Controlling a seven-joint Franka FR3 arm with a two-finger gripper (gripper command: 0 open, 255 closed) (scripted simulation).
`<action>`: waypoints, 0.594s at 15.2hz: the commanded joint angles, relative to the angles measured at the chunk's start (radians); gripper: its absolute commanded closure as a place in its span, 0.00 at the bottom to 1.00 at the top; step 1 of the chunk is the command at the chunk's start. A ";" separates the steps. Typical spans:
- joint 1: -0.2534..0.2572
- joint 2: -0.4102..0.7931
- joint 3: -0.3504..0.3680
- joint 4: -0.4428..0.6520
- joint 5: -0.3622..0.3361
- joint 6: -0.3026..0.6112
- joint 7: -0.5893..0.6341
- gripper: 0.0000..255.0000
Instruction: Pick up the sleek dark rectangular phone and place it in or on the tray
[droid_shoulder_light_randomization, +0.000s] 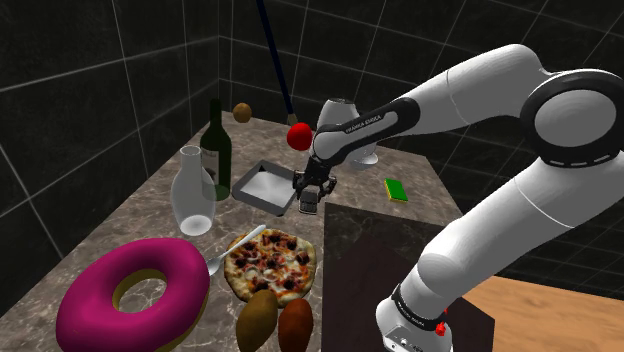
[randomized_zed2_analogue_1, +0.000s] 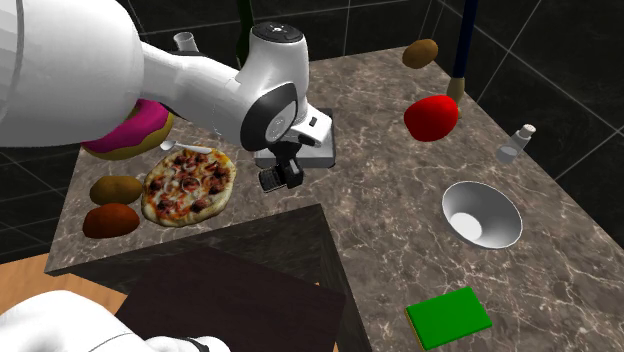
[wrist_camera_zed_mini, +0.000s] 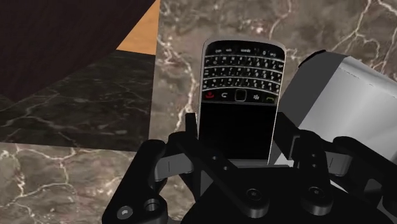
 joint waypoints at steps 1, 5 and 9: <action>-0.001 -0.024 -0.002 0.009 -0.002 -0.033 0.000 1.00; -0.002 -0.062 -0.004 0.033 -0.005 -0.096 0.004 1.00; -0.003 -0.096 -0.005 0.061 -0.008 -0.158 0.008 1.00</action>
